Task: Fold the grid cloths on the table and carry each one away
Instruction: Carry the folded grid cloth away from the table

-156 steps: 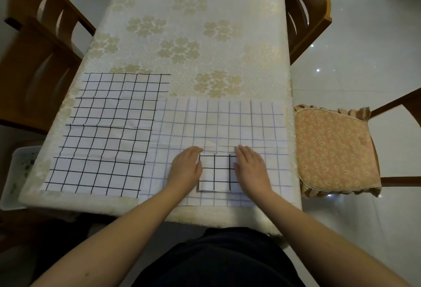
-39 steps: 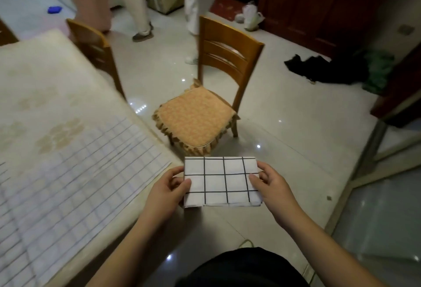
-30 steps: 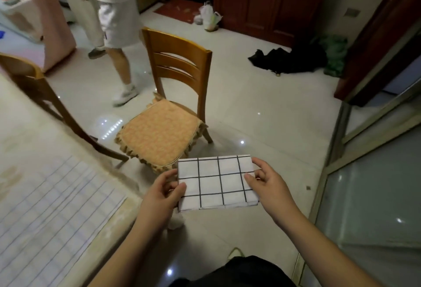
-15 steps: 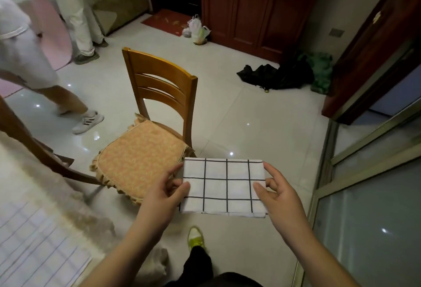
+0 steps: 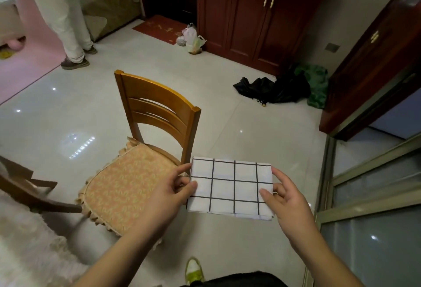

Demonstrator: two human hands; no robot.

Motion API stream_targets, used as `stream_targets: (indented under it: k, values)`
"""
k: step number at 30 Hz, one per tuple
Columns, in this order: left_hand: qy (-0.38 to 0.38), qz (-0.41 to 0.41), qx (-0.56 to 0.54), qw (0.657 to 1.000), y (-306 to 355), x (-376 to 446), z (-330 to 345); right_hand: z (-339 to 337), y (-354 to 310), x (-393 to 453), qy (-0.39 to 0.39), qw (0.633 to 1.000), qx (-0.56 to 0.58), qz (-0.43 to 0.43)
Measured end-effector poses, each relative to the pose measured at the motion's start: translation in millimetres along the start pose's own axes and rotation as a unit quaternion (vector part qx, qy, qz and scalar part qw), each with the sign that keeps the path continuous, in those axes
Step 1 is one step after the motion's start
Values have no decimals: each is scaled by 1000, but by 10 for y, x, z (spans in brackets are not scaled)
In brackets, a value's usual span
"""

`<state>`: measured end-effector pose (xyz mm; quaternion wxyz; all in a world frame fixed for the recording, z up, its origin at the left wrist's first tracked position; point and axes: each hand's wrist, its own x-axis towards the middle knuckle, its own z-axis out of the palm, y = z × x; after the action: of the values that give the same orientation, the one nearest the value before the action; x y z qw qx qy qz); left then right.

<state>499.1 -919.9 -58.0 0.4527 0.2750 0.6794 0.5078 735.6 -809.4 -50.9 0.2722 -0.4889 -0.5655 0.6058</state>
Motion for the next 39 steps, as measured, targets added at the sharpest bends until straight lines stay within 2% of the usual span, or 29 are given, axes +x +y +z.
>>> stream_targets:
  k: [10,22,30,39]
  values:
    - [-24,-22,45,998,297,978,589,-549,-63,963,36,998,32,37]
    - [23,-64,-7,998,941,2204,1678,-1579,-419,2520,-13,993,63,95]
    - [71,-66,-47,994,1126,2725,1804,-1530,-623,3125,-43,996,35,70]
    - [95,-66,-69,991,1144,3638,1463,-1221,-867,4106,-58,996,-16,66]
